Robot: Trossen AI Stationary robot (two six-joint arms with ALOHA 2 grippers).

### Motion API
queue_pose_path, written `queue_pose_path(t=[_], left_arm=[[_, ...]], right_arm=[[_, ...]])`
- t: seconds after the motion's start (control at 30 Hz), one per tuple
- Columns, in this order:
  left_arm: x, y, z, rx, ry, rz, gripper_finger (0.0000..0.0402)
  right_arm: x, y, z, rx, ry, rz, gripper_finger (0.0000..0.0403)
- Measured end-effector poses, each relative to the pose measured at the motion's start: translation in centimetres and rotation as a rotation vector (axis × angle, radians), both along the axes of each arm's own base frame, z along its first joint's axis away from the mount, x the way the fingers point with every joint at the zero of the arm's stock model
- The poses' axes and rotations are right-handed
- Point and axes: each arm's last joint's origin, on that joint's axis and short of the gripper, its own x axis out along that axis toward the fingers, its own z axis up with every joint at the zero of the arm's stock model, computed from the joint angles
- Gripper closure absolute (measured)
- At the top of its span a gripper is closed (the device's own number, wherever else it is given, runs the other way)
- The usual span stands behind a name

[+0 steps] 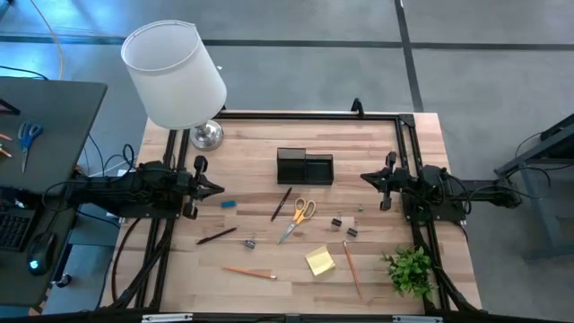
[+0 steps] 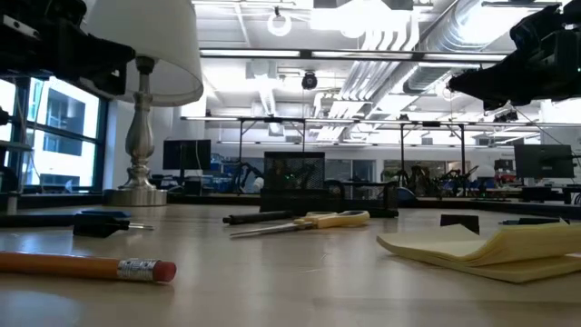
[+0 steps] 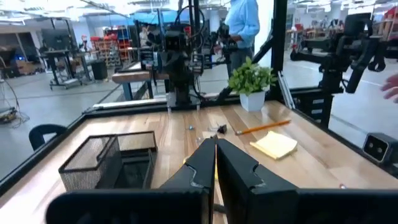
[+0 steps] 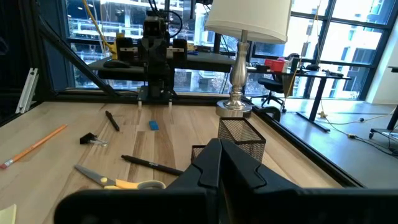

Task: Pick and place office supplies into organizer
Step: Put the blue eraser into the black desk organizer

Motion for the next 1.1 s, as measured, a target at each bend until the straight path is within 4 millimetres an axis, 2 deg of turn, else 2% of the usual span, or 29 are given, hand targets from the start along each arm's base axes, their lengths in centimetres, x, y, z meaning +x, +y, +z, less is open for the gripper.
queue_pose_path(t=[0.33,1.1], left_arm=[[-0.2,0.0,2.0,-0.056,-0.211,-0.013,0.0394],[-0.2,0.0,1.9,-0.06,-0.193,-0.01,0.0394]], right_arm=[[0.0,0.0,0.0,0.0,-0.001,0.0,0.0402],[0.0,0.0,0.0,0.0,0.0,0.0,0.0402]])
